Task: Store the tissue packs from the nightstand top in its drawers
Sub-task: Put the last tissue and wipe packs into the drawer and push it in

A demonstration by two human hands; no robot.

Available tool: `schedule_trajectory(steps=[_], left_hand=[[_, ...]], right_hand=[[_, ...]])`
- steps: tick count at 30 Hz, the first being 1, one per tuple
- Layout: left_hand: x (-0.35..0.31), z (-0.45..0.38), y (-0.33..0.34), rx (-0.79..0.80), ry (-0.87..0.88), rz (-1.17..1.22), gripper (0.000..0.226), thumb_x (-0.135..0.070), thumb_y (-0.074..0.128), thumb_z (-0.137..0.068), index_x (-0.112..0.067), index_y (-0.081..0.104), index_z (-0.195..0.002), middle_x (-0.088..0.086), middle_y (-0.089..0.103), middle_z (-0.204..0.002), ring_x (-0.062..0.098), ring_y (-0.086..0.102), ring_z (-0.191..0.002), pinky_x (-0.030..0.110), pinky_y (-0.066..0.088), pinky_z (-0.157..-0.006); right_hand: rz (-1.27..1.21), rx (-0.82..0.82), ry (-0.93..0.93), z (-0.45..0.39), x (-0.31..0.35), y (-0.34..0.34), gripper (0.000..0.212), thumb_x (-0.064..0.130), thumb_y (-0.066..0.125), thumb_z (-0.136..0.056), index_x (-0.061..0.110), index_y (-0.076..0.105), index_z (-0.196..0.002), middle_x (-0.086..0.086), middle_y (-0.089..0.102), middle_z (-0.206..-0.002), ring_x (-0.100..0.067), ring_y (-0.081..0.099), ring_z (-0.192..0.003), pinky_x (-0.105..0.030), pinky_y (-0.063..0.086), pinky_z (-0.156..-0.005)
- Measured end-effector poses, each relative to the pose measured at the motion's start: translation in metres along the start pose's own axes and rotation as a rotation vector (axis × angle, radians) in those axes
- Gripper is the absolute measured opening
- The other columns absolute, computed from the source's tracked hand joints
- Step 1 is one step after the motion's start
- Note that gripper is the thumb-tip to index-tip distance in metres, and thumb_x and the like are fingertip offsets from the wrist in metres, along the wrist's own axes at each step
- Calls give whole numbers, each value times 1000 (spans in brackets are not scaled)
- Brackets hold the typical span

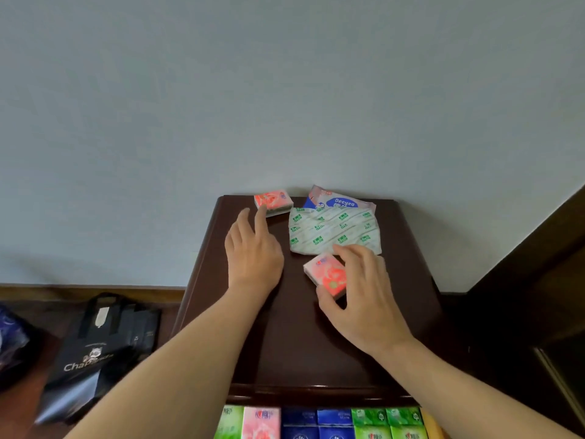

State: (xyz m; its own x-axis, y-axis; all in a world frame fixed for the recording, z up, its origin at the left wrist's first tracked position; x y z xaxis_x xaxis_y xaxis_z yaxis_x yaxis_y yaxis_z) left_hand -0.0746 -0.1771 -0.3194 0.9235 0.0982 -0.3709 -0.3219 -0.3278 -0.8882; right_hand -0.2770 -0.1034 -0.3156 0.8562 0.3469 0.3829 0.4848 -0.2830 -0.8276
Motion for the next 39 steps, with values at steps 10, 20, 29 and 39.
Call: schedule_trajectory(steps=[10,20,29,39], left_hand=[[3,-55,21,-13,82,-53,59,-36,47,-99,-30,34,-156,14,22,-166,34,25,-150,56,20,-123],[13,-25,4,-160,34,77,31,-32,60,-95,-7,50,-112,10,58,-105,32,54,-98,42,44,-85],[37,121,-56,-142,-183,514,70,-23,77,-82,-21,42,-141,-3,52,-129,9,35,-108,27,29,-98],[64,272,-111,-7,-377,773,62,-22,81,-77,-48,47,-123,-19,42,-117,-13,57,-94,0,43,-70]], right_hand=[[150,52,47,-5,-1,5,58,63,48,-90,24,58,-131,9,50,-126,-13,49,-112,-34,47,-92],[-10,83,-3,-3,0,2,54,54,59,-84,28,51,-131,14,56,-121,-11,52,-112,-33,45,-96],[-108,131,23,2,9,-10,48,54,69,-92,24,56,-128,8,63,-117,-17,57,-108,-40,46,-96],[-489,160,125,110,92,-37,60,33,80,-87,51,53,-138,16,64,-111,-4,63,-102,-22,52,-87]])
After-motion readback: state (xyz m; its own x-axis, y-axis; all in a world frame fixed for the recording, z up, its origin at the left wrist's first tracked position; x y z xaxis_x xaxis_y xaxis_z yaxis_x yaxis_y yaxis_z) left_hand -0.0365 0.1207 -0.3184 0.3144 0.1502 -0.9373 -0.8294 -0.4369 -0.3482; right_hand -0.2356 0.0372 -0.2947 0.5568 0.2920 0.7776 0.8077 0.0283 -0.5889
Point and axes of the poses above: each hand's wrist, its own z-axis away from the middle knuckle, its own y-axis out of the palm, x = y × z, the point moved 1 cm from there along -z, towards the middle knuckle
